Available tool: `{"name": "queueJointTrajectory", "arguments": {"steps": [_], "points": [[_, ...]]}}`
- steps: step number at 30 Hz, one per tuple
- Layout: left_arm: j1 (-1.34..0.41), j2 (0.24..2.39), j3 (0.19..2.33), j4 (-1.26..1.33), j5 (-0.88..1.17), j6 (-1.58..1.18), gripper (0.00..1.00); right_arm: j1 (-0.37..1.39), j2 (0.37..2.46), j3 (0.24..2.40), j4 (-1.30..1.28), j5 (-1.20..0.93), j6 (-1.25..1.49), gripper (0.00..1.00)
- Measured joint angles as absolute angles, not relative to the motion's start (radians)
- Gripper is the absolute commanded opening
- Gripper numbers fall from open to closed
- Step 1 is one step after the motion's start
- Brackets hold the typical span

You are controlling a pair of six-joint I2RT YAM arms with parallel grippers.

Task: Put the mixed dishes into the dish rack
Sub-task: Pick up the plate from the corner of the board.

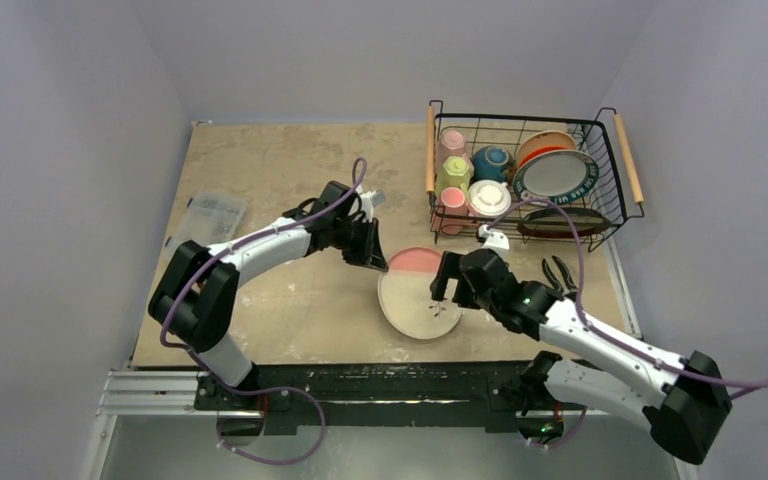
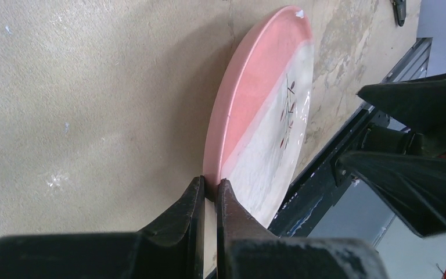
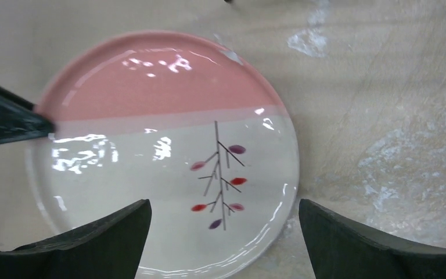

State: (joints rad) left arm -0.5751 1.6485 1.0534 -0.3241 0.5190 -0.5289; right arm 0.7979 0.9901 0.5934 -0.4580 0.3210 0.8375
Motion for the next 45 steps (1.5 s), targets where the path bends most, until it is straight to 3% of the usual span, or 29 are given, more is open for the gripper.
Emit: {"name": "queueJointTrajectory", "arguments": {"steps": [4,8,13,17,22,26,33,39,41,44,45], "points": [[-0.575,1.643,1.053,-0.329,0.517,-0.529,0.00,0.799,0.880,0.606,-0.430,0.320,0.806,0.99],[-0.575,1.643,1.054,-0.344,0.507,-0.530,0.00,0.898,0.942,0.669,-0.418,0.353,0.760,0.98],[-0.575,1.643,1.055,-0.367,0.497,-0.530,0.00,1.232,1.284,0.907,-0.467,0.545,0.770,0.99],[-0.575,1.643,1.055,-0.376,0.492,-0.530,0.00,1.436,1.652,1.193,-0.669,0.775,0.897,0.99],[-0.575,1.643,1.066,-0.391,0.490,-0.530,0.00,1.564,1.999,1.413,-1.027,0.973,1.156,0.93],[-0.574,1.643,1.071,-0.392,0.491,-0.530,0.00,1.588,2.117,1.429,-1.209,1.037,1.296,0.92],[-0.573,1.643,1.072,-0.392,0.492,-0.530,0.00,1.569,2.089,1.401,-1.321,1.113,1.396,0.74],[-0.572,1.643,1.072,-0.391,0.498,-0.533,0.00,1.547,2.089,1.391,-1.303,1.161,1.367,0.51],[-0.571,1.643,1.072,-0.389,0.498,-0.538,0.00,1.541,2.088,1.382,-1.262,1.163,1.334,0.40],[-0.571,1.643,1.072,-0.386,0.500,-0.540,0.00,1.535,2.077,1.358,-1.185,1.160,1.269,0.05],[-0.571,1.643,1.072,-0.380,0.506,-0.543,0.00,1.534,2.070,1.350,-1.157,1.159,1.250,0.00]]}}
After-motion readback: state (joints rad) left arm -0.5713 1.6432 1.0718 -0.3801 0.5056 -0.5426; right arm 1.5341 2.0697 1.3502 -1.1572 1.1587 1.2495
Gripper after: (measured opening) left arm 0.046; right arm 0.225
